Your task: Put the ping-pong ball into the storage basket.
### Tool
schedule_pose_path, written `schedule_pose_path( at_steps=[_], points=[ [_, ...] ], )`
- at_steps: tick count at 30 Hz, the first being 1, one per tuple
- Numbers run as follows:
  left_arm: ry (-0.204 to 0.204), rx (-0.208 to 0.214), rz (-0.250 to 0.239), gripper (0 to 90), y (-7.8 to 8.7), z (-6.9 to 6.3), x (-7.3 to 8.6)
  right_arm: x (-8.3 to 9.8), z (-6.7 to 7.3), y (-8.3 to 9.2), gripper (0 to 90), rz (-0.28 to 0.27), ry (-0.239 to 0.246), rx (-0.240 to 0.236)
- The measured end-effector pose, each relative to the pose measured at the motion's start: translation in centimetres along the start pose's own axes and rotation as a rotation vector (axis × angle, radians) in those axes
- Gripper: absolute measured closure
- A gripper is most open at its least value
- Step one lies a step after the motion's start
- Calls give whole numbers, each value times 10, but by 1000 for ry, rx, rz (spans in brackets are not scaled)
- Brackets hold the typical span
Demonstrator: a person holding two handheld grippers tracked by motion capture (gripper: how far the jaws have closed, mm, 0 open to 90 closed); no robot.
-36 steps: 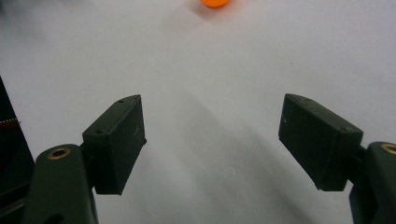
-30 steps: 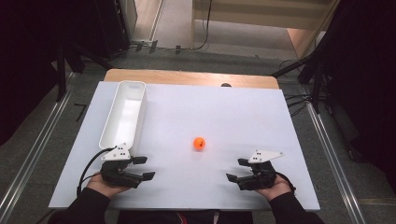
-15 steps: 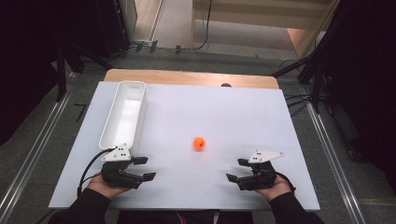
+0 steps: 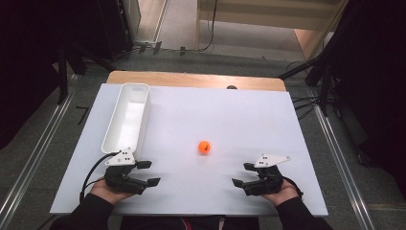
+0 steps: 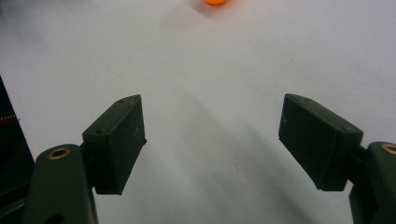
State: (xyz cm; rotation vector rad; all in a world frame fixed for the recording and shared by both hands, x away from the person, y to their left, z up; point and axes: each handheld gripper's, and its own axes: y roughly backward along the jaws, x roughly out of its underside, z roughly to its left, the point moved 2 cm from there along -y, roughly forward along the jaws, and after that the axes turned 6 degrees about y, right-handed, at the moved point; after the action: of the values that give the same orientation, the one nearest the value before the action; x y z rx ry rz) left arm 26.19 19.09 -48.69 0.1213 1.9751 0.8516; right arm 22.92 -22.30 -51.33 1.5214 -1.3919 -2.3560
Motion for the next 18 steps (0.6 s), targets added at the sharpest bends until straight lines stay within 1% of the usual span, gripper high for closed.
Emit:
schedule_pose_path(
  at_steps=[6, 12, 18],
  points=[
    [1, 2, -7, 273, 0, 0, 0, 0, 0, 0, 215, 2, 0, 2],
    [-6, 2, -1, 273, 0, 0, 0, 0, 0, 0, 215, 3, 1, 3],
    [-5, 3, 1, 273, -1, -1, 0, 0, 0, 0, 215, 4, 0, 3]
  ],
)
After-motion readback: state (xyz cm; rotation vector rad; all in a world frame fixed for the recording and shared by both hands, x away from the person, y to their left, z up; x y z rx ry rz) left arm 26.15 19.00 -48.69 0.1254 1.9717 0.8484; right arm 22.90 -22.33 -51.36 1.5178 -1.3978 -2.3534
